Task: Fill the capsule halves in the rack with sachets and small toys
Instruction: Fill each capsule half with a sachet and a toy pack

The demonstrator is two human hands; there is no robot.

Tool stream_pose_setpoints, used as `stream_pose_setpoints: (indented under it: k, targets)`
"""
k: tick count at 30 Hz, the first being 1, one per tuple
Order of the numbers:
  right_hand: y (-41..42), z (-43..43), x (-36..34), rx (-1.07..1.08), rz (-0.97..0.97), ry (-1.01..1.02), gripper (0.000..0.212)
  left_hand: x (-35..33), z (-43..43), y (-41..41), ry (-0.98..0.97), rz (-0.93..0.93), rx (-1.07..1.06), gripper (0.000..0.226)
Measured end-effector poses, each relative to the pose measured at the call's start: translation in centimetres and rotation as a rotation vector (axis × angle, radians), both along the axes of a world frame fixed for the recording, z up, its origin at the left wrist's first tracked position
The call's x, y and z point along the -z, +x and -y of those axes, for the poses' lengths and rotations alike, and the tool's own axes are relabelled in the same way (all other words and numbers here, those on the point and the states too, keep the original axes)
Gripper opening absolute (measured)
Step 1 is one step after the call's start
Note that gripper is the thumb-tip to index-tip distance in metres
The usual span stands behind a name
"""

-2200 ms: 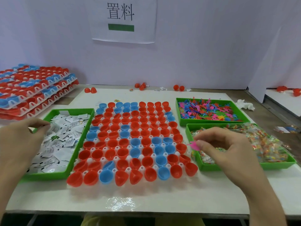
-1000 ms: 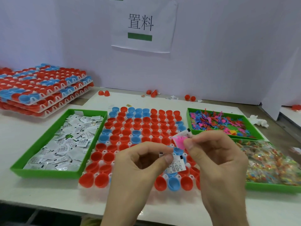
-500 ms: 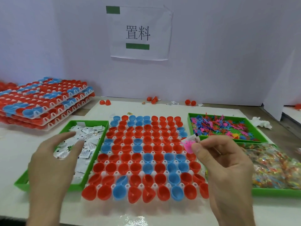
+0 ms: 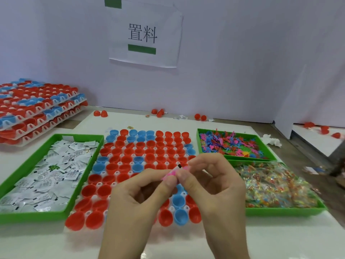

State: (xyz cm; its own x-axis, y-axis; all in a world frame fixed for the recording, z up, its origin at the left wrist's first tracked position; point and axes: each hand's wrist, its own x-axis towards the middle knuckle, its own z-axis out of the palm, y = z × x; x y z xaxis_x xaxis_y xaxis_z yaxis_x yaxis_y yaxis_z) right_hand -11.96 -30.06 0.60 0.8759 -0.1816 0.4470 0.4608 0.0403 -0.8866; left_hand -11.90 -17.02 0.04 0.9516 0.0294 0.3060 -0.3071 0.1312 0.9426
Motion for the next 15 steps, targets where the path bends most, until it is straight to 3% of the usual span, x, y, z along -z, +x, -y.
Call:
stream_pose_setpoints:
  k: [11, 13, 15]
  targets:
    - [0.5, 1.1, 0.7, -0.083, 0.018, -0.231, 0.022, 0.8, -0.7, 0.4, -0.022, -0.109, -0.006, 0.021]
    - [1.2, 2.9, 1.0, -0.008, -0.008, -0.337, 0.018, 0.8, -0.6, 0.4, -0.072, -0.126, -0.023, 0.024]
    - [2.1, 6.0, 2.0, 0.212, -0.103, -0.449, 0.017, 0.8, -0.6, 0.3, -0.105, -0.12, -0.034, 0.025]
